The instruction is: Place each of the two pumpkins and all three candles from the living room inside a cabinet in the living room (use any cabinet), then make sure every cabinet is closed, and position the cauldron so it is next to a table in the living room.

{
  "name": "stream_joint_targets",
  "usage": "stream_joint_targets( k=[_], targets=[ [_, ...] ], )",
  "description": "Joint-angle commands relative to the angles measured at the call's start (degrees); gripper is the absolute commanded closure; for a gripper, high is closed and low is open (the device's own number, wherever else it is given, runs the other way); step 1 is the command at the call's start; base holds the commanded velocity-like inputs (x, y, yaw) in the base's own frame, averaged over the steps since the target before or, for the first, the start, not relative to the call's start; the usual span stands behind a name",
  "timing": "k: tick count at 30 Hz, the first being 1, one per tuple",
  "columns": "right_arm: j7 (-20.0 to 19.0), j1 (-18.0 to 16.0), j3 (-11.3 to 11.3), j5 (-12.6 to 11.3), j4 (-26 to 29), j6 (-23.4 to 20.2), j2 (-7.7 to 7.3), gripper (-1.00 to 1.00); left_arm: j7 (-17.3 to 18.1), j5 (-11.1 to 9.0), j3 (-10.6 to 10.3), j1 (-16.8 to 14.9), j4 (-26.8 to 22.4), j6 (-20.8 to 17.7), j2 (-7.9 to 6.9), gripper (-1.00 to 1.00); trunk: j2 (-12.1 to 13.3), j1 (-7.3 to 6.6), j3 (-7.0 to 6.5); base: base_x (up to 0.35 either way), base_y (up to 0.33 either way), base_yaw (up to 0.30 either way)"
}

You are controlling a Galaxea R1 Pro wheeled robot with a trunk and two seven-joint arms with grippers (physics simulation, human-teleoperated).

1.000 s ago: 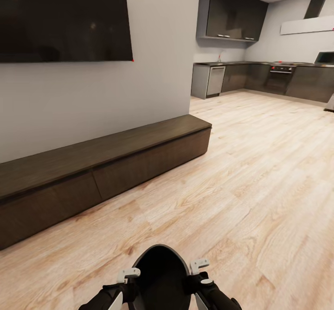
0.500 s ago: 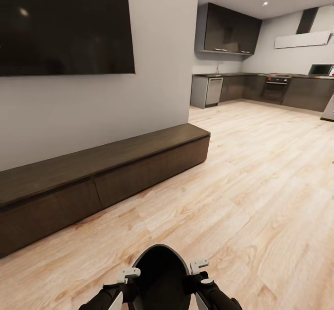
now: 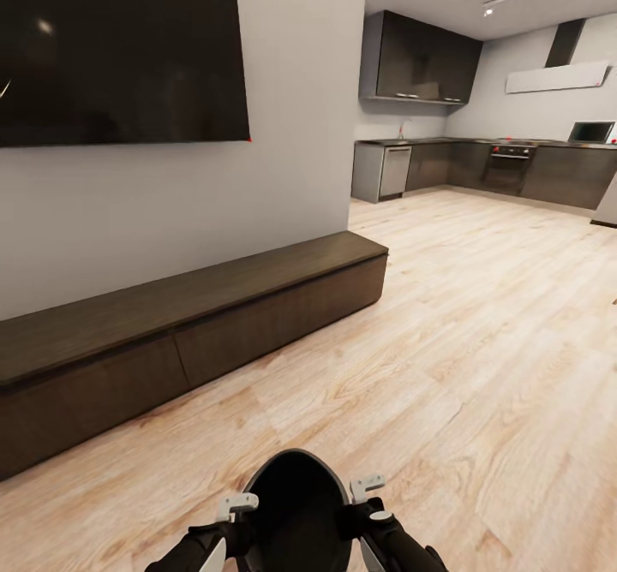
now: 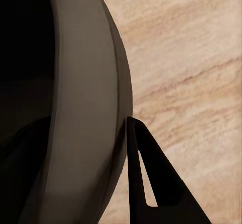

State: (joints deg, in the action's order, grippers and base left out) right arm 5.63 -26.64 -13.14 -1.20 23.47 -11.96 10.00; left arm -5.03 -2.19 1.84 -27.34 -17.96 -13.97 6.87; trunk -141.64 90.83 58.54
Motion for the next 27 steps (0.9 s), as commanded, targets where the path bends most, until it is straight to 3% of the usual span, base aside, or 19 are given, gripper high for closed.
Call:
stream_joint_targets(
  k=[1,8,21,27],
  targets=[
    [0.25,-0.07,-0.58,-0.1,0.4,0.03,0.0,1.0,-0.16,0.08,-0.05,0.01,0.04,-0.36,-0.09,1.0,-0.03,-0.02,0.05,0.0,0.0,0.0],
    [-0.49,-0.07,0.3,0.12,-0.19,0.56,-0.04,1.0,-0.16,0.36,0.54,0.09,0.03,-0.36,0.26,1.0,-0.03,-0.02,0.05,0.0,0.0,0.0],
    [-1.67,-0.07,2.56,2.36,-0.25,0.34,-0.15,1.0,-0.16,4.27,4.3,0.1,0.03,-0.36,0.96,1.0,5.19,-2.87,-2.29,0.0,0.0,0.0],
    [-1.67,-0.07,2.58,2.51,-0.07,0.11,-0.15,1.0,-0.17,4.54,4.78,0.1,0.03,-0.36,1.06,1.0,7.59,-4.19,-3.36,0.0,0.0,0.0]
  ],
)
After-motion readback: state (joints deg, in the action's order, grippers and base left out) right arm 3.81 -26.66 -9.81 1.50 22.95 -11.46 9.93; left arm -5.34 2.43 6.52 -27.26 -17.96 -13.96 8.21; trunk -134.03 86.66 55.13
